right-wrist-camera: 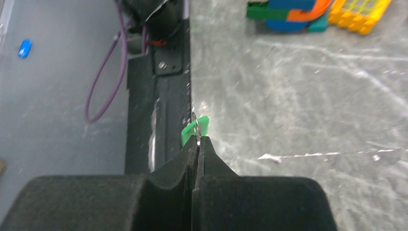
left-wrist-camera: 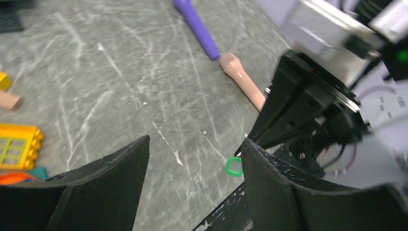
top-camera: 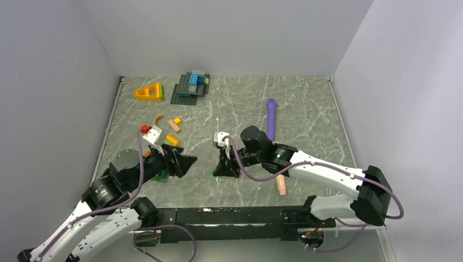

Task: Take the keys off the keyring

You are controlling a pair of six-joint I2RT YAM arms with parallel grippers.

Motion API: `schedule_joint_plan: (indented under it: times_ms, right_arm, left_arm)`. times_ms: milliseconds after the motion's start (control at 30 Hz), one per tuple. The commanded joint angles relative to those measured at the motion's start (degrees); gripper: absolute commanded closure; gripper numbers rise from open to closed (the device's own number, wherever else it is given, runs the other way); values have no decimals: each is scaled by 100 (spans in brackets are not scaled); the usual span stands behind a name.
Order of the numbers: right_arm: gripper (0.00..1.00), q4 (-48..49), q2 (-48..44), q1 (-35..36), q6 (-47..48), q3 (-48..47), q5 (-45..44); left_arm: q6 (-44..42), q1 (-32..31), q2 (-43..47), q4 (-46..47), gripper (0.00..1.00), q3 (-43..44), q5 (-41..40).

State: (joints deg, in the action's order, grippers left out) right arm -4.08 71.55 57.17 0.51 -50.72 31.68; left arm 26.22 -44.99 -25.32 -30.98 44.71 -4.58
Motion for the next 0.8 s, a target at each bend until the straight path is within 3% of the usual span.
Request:
schedule_joint_plan:
  times_ms: [0,233,533,767]
  right_arm:
    - [100,-1127,-143,18,522,-513,963]
    - [100,-1481,-328,21,589,-683,1268]
    - [100,-1707,-387,23,632,-779,1130]
    - [100,-1777,-334,25,661,-858,1120]
  left_arm:
    - [-1127,-19,-159,407,28,89,1563]
    - [-1163,-33,-966,772,42,90,2913]
    - [-1143,-181,-1010,1269,41,-96,3543]
    - [-1276,-662,-1322,1047,45,8,2795]
